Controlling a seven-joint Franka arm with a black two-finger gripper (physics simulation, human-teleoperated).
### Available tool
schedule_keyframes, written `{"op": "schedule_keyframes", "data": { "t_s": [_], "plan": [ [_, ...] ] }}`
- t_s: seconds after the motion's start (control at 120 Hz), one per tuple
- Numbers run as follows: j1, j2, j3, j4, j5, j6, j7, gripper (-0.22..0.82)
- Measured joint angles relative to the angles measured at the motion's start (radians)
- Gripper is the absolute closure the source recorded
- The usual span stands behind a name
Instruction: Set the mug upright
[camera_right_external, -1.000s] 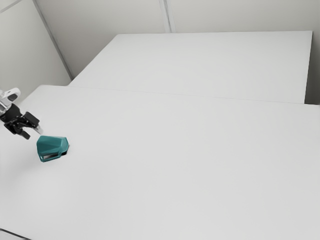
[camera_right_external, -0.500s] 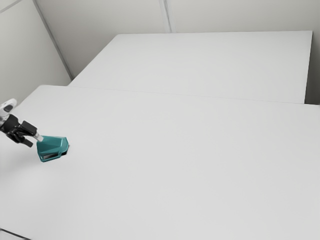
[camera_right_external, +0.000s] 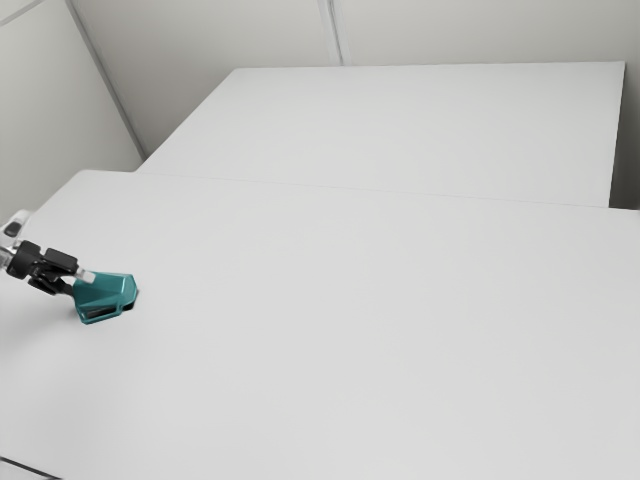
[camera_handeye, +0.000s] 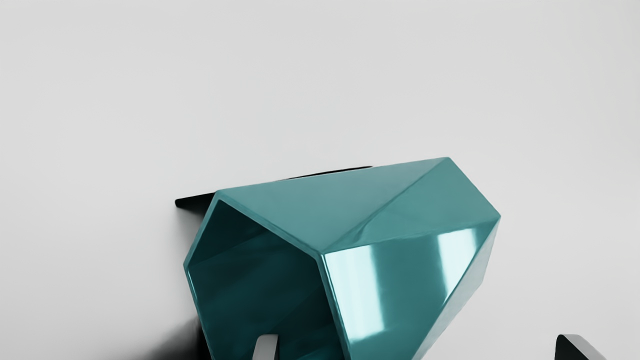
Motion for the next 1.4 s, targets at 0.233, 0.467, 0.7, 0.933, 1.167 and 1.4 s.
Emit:
{"op": "schedule_keyframes", "data": {
  "t_s": [0.233, 0.467, 0.7, 0.933, 1.167, 1.4],
  "plan": [
    [0.013, 0.01, -0.001, -0.002, -0.068, -0.026, 0.027, 0.0],
    [0.02, 0.013, -0.001, -0.002, -0.105, -0.042, 0.044, 0.36],
    [0.023, 0.01, -0.001, -0.001, -0.119, -0.065, 0.055, 0.66],
    [0.021, 0.011, -0.012, 0.0, -0.145, -0.077, 0.065, 0.75],
    [0.019, 0.006, -0.018, 0.003, -0.157, -0.089, 0.074, 0.77],
    [0.002, -0.029, -0.023, 0.014, -0.153, -0.097, 0.083, 0.78]
  ]
}}
